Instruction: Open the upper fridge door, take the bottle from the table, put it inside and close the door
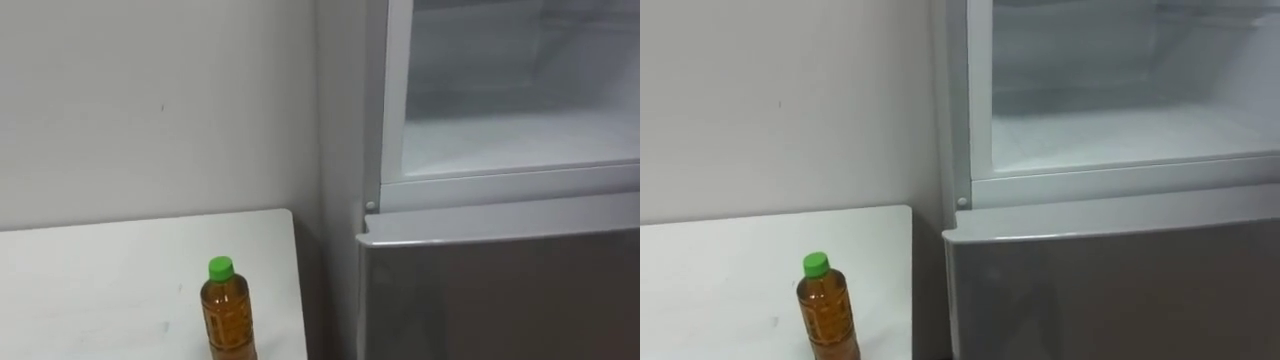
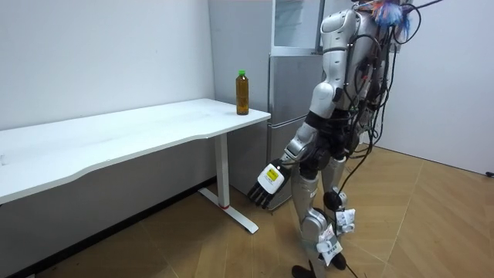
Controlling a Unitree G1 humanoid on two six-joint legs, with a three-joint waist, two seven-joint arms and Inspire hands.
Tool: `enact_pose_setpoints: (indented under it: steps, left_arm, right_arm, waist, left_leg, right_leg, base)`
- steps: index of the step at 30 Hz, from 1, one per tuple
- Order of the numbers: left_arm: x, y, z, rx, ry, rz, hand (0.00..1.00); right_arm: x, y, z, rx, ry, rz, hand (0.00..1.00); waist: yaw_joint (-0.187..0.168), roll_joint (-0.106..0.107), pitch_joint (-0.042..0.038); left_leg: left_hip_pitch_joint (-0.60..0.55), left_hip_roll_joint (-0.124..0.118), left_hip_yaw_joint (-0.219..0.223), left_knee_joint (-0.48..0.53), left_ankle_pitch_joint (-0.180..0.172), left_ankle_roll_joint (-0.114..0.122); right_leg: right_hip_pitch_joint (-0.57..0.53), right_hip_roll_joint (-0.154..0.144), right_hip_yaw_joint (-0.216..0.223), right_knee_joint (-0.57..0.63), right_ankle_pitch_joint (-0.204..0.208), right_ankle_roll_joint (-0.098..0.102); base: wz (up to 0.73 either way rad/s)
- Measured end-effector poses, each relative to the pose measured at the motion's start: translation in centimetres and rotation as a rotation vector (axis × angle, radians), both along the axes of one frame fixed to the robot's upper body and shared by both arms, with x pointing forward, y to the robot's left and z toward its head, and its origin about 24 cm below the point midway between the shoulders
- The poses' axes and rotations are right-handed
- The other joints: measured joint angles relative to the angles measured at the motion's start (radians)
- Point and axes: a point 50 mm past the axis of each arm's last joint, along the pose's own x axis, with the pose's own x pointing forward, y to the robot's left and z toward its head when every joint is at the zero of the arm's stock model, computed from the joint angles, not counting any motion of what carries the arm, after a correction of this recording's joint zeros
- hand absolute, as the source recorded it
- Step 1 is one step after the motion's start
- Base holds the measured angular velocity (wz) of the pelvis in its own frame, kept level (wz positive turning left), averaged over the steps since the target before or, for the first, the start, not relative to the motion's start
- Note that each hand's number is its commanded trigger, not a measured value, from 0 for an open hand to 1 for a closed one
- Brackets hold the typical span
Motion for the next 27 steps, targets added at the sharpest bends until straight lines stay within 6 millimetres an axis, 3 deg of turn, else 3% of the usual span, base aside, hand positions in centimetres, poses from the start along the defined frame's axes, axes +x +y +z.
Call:
enact_pose_setpoints:
  steps: [7,18,22,24,27]
  left_arm:
    - [-1.4,-0.1,-0.2,-0.038,0.028,0.044,0.00]
    - [-1.6,-0.2,-0.2,-0.053,0.029,0.041,0.00]
    - [-1.6,-0.2,-0.2,-0.055,0.028,0.041,0.00]
    - [-1.6,-0.2,-0.2,-0.060,0.026,0.037,0.00]
    - [-1.9,-0.2,-0.2,-0.071,0.033,0.036,0.00]
  right_arm:
    - [0.6,0.5,-0.1,-0.009,-0.005,-0.002,0.00]
    - [1.0,0.7,-0.1,-0.003,-0.018,0.007,0.00]
    - [1.3,0.8,-0.1,0.007,-0.029,0.024,0.00]
    - [1.7,0.9,0.0,0.016,-0.044,0.053,0.00]
    - [3.9,1.2,0.7,0.022,-0.145,0.110,0.00]
  waist:
    - [0.005,-0.009,0.0005]
    - [0.005,-0.009,0.0009]
    - [0.021,-0.011,0.0004]
    - [0.029,-0.013,0.0004]
    - [0.028,-0.015,0.0010]
  left_leg:
    - [-0.005,0.001,0.006,0.000,0.000,0.000]
    - [-0.008,0.002,0.026,0.000,0.000,0.000]
    - [-0.006,0.002,0.024,0.000,0.000,0.000]
    - [-0.008,0.002,0.023,0.000,0.000,0.000]
    - [-0.008,0.002,0.021,0.001,0.000,0.000]
  right_leg:
    - [-0.015,0.003,0.021,0.015,0.001,0.000]
    - [-0.027,0.002,0.034,0.018,0.000,0.000]
    - [-0.029,0.004,0.041,0.020,0.001,0.000]
    - [-0.031,0.004,0.040,0.020,0.001,0.000]
    - [-0.031,0.003,0.039,0.019,0.002,-0.001]
  base:
    - [-0.08]
    - [-0.02]
    - [-0.02]
    - [0.00]
    - [0.00]
